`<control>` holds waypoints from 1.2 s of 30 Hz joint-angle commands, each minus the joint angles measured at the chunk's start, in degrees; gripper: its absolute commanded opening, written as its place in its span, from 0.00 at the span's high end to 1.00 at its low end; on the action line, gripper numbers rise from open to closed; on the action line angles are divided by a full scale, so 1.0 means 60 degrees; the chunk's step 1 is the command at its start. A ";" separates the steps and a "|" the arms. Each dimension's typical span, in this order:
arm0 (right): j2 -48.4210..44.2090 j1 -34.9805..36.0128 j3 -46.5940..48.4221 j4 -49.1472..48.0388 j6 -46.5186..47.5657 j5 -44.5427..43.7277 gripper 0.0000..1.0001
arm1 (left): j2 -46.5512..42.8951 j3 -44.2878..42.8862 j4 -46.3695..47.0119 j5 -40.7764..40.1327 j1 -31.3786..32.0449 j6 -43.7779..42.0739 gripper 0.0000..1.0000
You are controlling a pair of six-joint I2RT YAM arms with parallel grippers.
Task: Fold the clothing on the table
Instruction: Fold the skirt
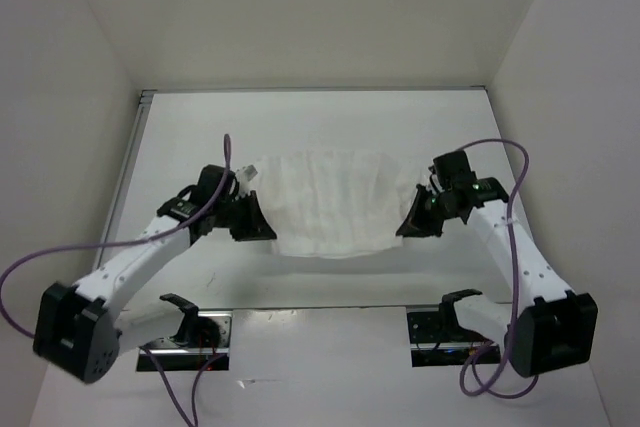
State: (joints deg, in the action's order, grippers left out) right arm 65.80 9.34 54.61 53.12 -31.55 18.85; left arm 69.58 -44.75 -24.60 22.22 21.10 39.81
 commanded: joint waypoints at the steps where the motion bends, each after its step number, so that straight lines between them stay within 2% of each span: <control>1: -0.2024 0.0565 -0.0587 0.1705 -0.0453 0.0884 1.00 | -0.2813 0.0207 -0.0598 0.1578 0.0319 0.0541 1.00; 3: -0.2745 0.1180 -0.0504 0.2292 -0.0907 0.1004 1.00 | -0.3770 0.0208 -0.1010 0.2008 0.0321 0.0673 1.00; 4: -0.3518 0.1341 -0.0358 0.2410 -0.1054 0.1134 1.00 | -0.4717 -0.0024 -0.1331 0.2213 0.0408 0.0848 1.00; 6: -0.4152 0.1533 0.0458 0.2834 -0.1143 0.1238 1.00 | -0.5645 -0.0304 -0.1335 0.2550 0.0409 0.1127 1.00; 9: -0.5149 0.1621 0.1863 0.3099 -0.1040 0.1238 1.00 | -0.7343 -0.0816 -0.0824 0.2991 0.0409 0.1844 1.00; 11: -0.5588 0.1739 0.2541 0.3099 -0.0763 0.1005 1.00 | -0.7874 -0.1138 -0.0427 0.2991 0.0409 0.2095 1.00; 14: -0.5941 0.1826 0.3188 0.2151 -0.0762 0.0449 1.00 | -0.8695 -0.1987 -0.0076 0.2395 0.0409 0.2096 1.00; 15: -0.6029 0.1826 0.3188 0.1350 -0.1067 0.0258 1.00 | -0.8827 -0.2149 -0.0075 0.1970 0.0409 0.2095 1.00; 17: -0.6030 0.1826 0.2331 0.0234 -0.1361 0.0081 1.00 | -0.8828 -0.2297 -0.0411 0.0946 0.0598 0.1833 1.00; 18: -0.5929 0.1913 0.1976 -0.1077 -0.1522 -0.0108 1.00 | -0.8263 -0.2080 -0.0412 0.0143 0.0599 0.1831 1.00; 20: -0.5607 0.1914 0.0910 -0.2315 -0.1991 -0.0372 1.00 | -0.7383 -0.1190 0.0084 -0.0376 0.0702 0.1831 1.00; 21: -0.4808 0.2001 0.0700 -0.3162 -0.2109 -0.0823 1.00 | -0.6030 -0.0966 0.0594 -0.0784 0.0702 0.1831 1.00; 23: -0.3620 0.1857 0.0537 -0.3696 -0.2110 -0.0929 1.00 | -0.4355 -0.0716 0.1270 -0.0788 0.0615 0.1598 1.00; 24: -0.2236 0.1696 0.0537 -0.3843 -0.2110 -0.0741 1.00 | -0.2475 -0.0904 0.1679 -0.0875 0.0469 0.1365 1.00; 25: -0.1555 0.1274 0.0537 -0.4236 -0.1791 -0.0493 1.00 | -0.1499 -0.1094 0.1973 -0.0644 0.0032 0.1102 1.00; 26: -0.0895 0.1052 0.0740 -0.4370 -0.1671 -0.0346 1.00 | 0.0454 -0.1386 0.2092 -0.0641 -0.0175 0.0751 1.00; 27: 0.0359 0.0905 0.0742 -0.4574 -0.1540 -0.0344 1.00 | 0.1387 -0.2201 0.2369 -0.0380 -0.0380 0.0457 1.00; 28: 0.0951 0.0657 0.1163 -0.4954 -0.1161 -0.0344 1.00 | 0.2281 -0.2746 0.2458 -0.0378 -0.0759 0.0251 1.00; 29: 0.1508 0.0568 0.1355 -0.5189 -0.0955 -0.0344 1.00 | 0.3899 -0.3375 0.2372 -0.0378 -0.0937 0.0133 1.00; 30: 0.2572 0.0480 0.1647 -0.5293 -0.0764 -0.0344 1.00 | 0.4626 -0.4019 0.2371 -0.0015 -0.1113 -0.0187 1.00; 31: 0.3047 0.0290 0.2245 -0.5454 -0.0501 -0.0344 1.00 | 0.5243 -0.5360 0.2212 -0.0012 -0.1376 -0.0190 1.00; 32: 0.3429 0.0158 0.2526 -0.5455 -0.0397 -0.0228 1.00 | 0.6220 -0.5953 0.2080 0.0148 -0.1480 -0.0277 1.00; 34: 0.4321 -0.0164 0.3228 -0.5703 -0.0251 -0.0023 1.00 | 0.7162 -0.7546 0.1992 0.0150 -0.1728 -0.0278 1.00; 35: 0.4500 -0.0166 0.3421 -0.5704 -0.0249 -0.0022 1.00 | 0.7429 -0.7556 0.1802 0.0150 -0.1730 -0.0278 1.00; 36: 0.4647 -0.0296 0.3597 -0.5704 -0.0162 -0.0109 1.00 | 0.7663 -0.8499 0.1713 0.0150 -0.1861 -0.0278 1.00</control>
State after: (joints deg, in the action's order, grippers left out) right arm 93.80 9.30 68.84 26.17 -36.12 17.72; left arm 115.79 -84.20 -16.23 21.37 11.18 40.82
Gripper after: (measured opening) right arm 0.023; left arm 0.009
